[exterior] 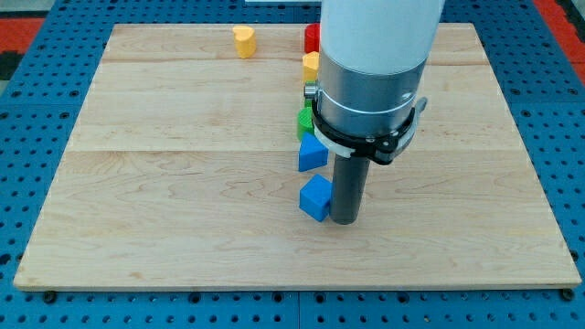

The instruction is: Push the blue cube at the bottom of the blue triangle

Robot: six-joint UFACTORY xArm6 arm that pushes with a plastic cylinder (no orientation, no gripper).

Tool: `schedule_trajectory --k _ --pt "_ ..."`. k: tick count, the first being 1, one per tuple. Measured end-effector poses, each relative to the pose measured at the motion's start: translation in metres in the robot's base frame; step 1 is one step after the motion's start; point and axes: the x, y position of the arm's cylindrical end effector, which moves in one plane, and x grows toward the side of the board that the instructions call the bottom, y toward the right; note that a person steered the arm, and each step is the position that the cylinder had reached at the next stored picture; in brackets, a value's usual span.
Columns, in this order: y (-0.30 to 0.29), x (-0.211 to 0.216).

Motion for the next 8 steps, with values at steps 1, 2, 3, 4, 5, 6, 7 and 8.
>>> schedule_trajectory --k 1,2,3,4,5,6,7,8 --pt "-0.004 0.020" --pt "-0.023 0.027" --pt "-0.028 0.020" --pt "-0.028 0.006" --pt "-0.028 -0.004" --pt "-0.028 -0.007" --pt "-0.022 0.014" --pt "-0.003 0.034"
